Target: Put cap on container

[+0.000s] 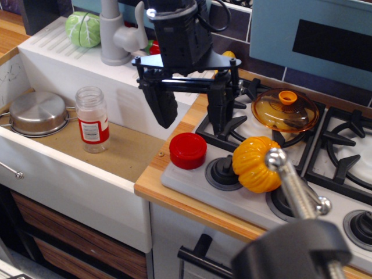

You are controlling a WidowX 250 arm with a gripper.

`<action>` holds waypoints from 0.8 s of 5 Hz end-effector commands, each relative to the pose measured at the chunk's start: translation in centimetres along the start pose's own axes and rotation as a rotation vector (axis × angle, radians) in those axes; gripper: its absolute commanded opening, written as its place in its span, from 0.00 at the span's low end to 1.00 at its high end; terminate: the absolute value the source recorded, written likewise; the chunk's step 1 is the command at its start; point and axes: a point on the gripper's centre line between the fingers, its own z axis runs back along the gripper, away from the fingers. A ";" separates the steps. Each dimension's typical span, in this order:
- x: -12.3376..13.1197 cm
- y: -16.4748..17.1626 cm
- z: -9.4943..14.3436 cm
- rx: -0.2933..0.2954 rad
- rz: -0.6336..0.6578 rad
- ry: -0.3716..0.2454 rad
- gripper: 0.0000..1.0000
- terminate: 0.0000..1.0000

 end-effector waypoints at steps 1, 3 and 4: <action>0.0 0.0 0.0 0.000 0.000 0.000 1.00 0.00; 4.0 2.2 -1.3 0.019 0.050 -0.040 1.00 0.00; 4.4 3.2 -2.3 0.050 0.029 -0.055 1.00 0.00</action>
